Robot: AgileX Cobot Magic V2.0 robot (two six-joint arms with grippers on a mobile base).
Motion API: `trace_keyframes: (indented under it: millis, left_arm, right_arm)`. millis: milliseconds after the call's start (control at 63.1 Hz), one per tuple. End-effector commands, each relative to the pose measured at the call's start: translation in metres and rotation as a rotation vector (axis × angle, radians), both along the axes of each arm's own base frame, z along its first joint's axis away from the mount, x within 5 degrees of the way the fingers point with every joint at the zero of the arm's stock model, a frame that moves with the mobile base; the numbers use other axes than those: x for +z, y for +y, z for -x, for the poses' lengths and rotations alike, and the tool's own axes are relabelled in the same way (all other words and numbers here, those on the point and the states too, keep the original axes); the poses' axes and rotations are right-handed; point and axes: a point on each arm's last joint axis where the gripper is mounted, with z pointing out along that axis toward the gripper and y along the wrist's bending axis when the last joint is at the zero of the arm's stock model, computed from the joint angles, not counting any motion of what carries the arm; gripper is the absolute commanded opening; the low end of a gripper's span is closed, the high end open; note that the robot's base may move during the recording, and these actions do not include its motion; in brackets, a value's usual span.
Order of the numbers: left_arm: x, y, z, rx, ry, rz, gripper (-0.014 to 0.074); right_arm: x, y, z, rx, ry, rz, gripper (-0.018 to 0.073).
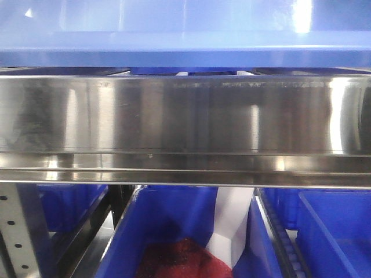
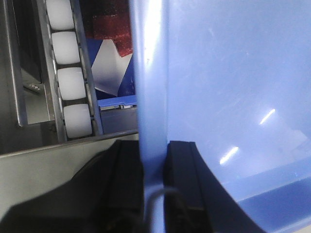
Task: Grab blue tray and place on right shelf
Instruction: 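Carry the tray with both grippers up to the steel shelf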
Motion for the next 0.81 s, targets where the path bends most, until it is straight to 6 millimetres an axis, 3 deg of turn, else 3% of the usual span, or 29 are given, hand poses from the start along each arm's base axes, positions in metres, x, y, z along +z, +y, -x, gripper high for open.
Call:
trace_keyframes:
  millis: [0,602,792]
  left_arm:
    - [0.0101,0.0034,0.0136,-0.042,0.019,-0.007,-0.0048]
    - [0.0111,0.0019,0.013,-0.042,0.011,0.013,-0.0048]
    - [0.017,-0.0006,0.0069,-0.048,-0.076,0.042,-0.0048]
  right_arm:
    - [0.0137,-0.005,0.0014,0.03,-0.086,0.023,0.0023]
    - [0.014,-0.0046,0.0011,0.03,-0.091,0.019,0.0023]
    - [0.0223,-0.0042,0.0005,0.031,-0.123,0.001,0.0023]
